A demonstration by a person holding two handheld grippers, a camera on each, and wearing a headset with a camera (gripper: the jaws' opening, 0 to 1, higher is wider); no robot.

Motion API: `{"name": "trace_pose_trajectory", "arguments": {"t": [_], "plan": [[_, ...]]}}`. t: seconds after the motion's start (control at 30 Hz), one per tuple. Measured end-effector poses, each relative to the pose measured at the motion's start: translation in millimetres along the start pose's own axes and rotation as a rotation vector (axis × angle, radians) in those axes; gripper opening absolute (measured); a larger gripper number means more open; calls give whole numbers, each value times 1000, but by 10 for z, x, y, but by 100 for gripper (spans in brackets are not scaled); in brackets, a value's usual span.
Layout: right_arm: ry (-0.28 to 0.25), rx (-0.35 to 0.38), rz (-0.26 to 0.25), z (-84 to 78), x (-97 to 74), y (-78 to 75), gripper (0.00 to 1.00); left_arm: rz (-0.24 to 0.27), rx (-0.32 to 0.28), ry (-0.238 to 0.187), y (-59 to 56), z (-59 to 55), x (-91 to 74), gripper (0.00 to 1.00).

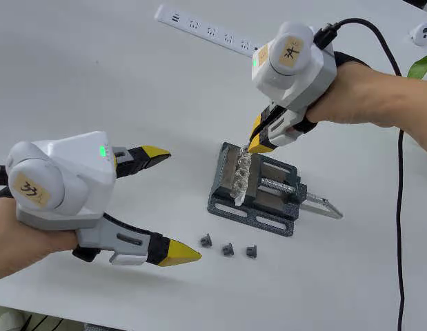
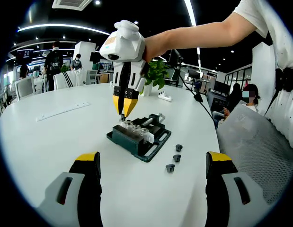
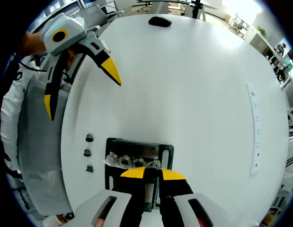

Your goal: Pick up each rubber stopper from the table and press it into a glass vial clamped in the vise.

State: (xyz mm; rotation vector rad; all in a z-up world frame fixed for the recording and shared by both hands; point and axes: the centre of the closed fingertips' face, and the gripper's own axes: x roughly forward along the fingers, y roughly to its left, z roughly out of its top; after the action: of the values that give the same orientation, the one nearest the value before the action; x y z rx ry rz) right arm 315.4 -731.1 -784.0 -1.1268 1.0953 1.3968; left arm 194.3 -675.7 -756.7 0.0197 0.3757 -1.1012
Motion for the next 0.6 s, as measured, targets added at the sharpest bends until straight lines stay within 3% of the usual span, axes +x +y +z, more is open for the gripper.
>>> {"name": "trace_pose_trajectory", "arguments": {"t": [0.6], "plan": [[49, 29, 19, 5, 21, -9, 4, 4, -3, -7, 21, 14, -3, 91]]}}
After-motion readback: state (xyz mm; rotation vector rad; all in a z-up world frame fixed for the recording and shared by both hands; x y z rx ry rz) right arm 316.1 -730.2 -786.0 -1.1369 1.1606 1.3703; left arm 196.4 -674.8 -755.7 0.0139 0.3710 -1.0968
